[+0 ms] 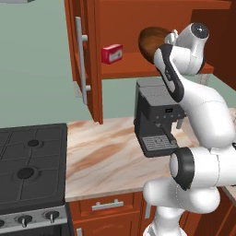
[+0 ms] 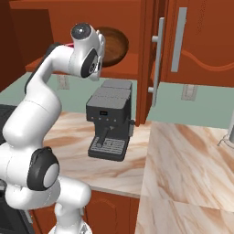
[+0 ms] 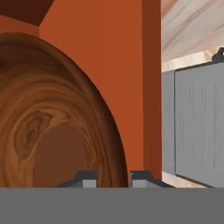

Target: Pick the mug and place it in the sink. Pick the bowl and place it in the open cabinet and then close the cabinet.

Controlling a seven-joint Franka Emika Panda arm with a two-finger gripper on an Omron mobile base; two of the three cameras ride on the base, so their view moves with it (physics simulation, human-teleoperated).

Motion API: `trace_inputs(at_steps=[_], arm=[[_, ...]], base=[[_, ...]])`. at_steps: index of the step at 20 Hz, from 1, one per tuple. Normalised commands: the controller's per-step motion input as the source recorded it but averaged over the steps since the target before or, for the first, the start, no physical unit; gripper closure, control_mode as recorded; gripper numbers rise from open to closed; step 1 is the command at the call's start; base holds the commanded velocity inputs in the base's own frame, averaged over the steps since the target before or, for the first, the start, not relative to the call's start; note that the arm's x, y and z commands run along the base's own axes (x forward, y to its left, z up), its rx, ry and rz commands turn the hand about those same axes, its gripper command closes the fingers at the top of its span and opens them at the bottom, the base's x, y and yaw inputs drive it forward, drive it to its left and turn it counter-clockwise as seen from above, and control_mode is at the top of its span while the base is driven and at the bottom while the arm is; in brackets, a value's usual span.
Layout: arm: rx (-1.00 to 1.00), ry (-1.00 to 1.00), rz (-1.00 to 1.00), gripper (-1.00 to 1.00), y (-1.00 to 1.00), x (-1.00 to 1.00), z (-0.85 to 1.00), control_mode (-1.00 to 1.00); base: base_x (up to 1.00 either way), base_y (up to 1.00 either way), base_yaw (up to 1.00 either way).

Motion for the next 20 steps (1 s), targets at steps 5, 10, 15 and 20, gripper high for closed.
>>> trace_inputs(at_steps=[5,10,15,20], arm=[[0.03,0.00,0.00,1.00,0.04,0.32,-0.29,-1.00],[0.01,0.05,0.00,1.00,0.09,0.08,-0.39,-1.00],[0.00,0.01,0.00,-1.00,0.08,0.00,-0.05,-1.00],[0.00,0.00,0.00,-1.00,0.00,0.00,0.18,-1.00]], base=[[0.00,0.00,0.00],[0.00,0.00,0.00],[0.00,0.00,0.00],[0.00,0.00,0.00]])
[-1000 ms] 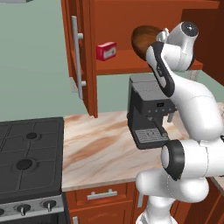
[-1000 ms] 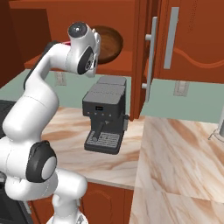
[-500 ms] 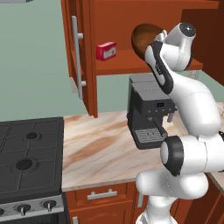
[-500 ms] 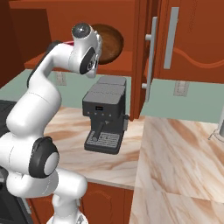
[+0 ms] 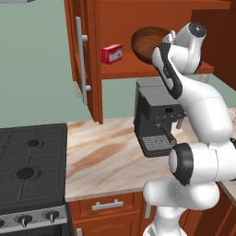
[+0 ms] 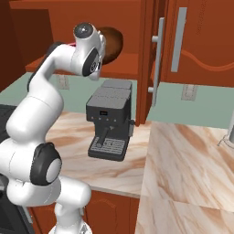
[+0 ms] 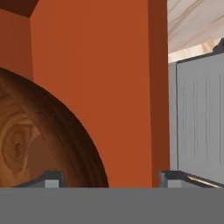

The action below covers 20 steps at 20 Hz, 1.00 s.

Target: Pick the mug and place it in the sink. Pick the bowl and place it in the open cabinet and then close the cabinet.

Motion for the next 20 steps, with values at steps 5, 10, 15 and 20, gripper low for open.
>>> trace_inputs(at_steps=[5,10,15,20], arm=[[0.00,-0.03,0.00,-1.00,0.00,0.00,0.26,-1.00],[0.00,-0.18,0.00,-1.00,0.07,0.00,0.14,-1.00],[0.00,-0.26,0.00,-1.00,0.09,-0.23,0.01,-1.00],[0.00,-0.11,-0.01,-1.00,0.00,-0.67,0.00,-1.00]], base=[[0.00,0.00,0.00],[0.00,0.00,0.00],[0.00,0.00,0.00],[0.00,0.00,0.00]])
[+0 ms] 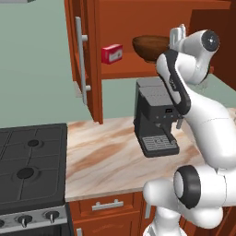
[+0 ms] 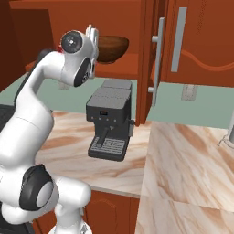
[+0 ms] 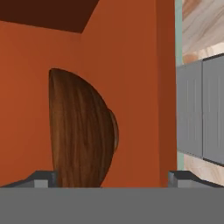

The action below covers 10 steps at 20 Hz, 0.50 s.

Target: Pick the mug and place it in the sink. Pick the bowl and place it in the open cabinet and then close the cabinet.

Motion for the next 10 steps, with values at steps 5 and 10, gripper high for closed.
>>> trace_inputs(at_steps=[5,10], arm=[[0.00,0.00,-0.03,-1.00,0.00,-0.63,0.20,-1.00],[0.00,0.06,-0.01,-1.00,0.00,-0.58,0.61,-1.00]], base=[[0.00,0.00,0.00],[0.00,0.00,0.00]])
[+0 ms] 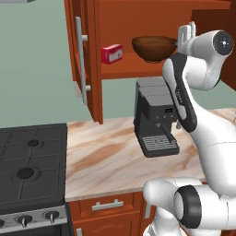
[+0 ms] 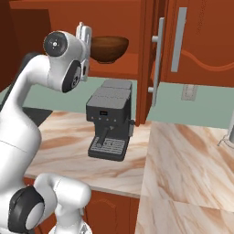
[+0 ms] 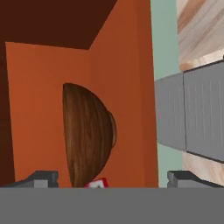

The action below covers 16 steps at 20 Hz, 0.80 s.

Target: Pick the mug and place it in the sink. Pick the bowl and place it in the open cabinet and then close the cabinet.

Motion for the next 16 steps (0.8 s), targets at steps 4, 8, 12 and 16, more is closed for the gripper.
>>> trace_inputs(at_steps=[4,8,12,16], arm=[[0.00,0.13,-0.03,-1.00,-0.02,-0.74,0.38,-1.00],[0.00,0.00,-0.05,-1.00,-0.12,-1.00,-0.01,-1.00],[0.00,-0.03,-0.05,-1.00,-0.07,-1.00,-0.08,-1.00],[0.00,-0.12,-0.03,-1.00,-0.01,-1.00,-0.14,-1.00]], base=[[0.00,0.00,0.00],[0.00,0.00,0.00],[0.00,0.00,0.00],[0.00,0.00,0.00]])
